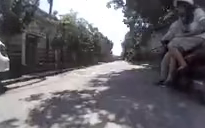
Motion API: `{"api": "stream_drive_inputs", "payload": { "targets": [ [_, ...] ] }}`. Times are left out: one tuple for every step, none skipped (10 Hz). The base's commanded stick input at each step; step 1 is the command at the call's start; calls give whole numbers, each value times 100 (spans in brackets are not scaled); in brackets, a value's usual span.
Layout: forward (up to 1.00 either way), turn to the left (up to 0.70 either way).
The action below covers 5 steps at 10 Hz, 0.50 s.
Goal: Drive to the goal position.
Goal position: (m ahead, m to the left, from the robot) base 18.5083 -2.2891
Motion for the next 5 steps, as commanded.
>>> {"api": "stream_drive_inputs", "payload": {
  "targets": [
    [100, -14],
    [100, -38],
    [100, -38],
    [100, -38],
    [100, -38]
  ]
}}
